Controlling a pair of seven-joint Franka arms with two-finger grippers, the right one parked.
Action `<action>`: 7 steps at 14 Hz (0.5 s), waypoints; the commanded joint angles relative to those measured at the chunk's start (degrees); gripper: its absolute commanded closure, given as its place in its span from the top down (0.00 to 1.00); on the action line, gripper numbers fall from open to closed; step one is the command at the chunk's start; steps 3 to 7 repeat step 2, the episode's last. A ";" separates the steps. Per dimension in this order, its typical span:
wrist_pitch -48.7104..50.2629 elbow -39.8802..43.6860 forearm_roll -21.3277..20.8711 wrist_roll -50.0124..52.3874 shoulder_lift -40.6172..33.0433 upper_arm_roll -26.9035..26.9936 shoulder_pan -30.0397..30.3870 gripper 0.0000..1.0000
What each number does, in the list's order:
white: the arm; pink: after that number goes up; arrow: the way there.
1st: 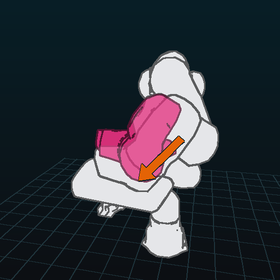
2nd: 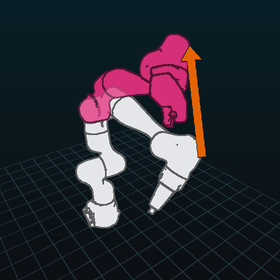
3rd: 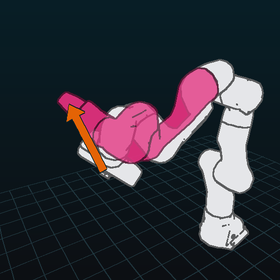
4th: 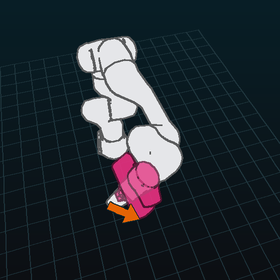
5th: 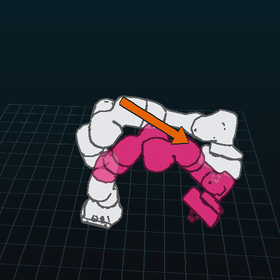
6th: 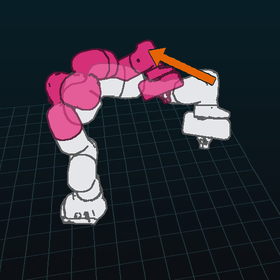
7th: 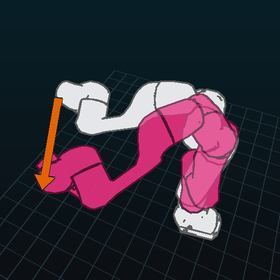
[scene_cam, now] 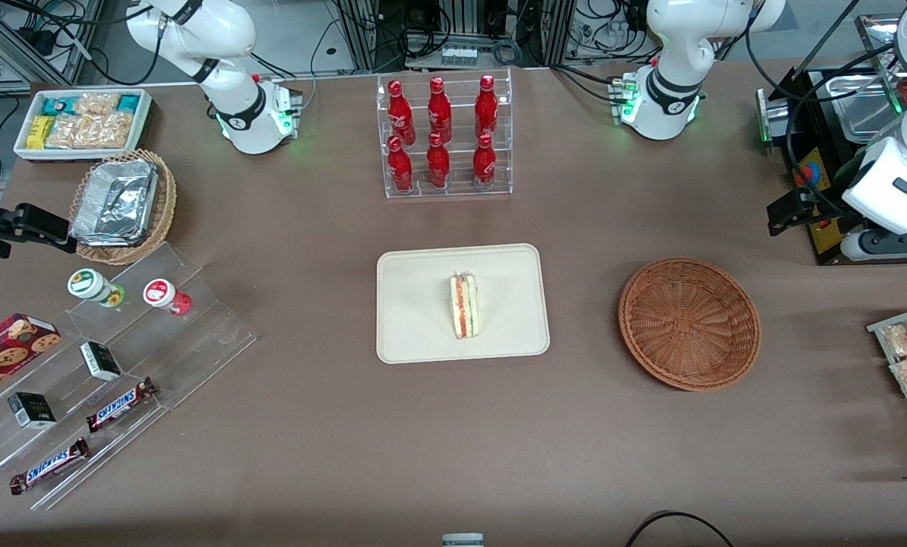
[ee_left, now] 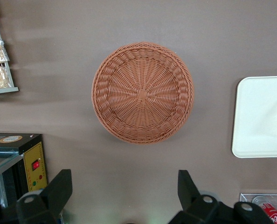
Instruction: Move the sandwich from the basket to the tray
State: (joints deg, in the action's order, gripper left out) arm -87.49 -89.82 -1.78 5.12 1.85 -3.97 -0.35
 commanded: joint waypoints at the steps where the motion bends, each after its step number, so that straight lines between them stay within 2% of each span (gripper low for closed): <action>1: -0.22 -0.80 0.99 -0.73 -1.32 0.72 -0.35 1.00; 7: -0.05 -0.71 0.91 -0.73 -1.41 0.72 -0.26 1.00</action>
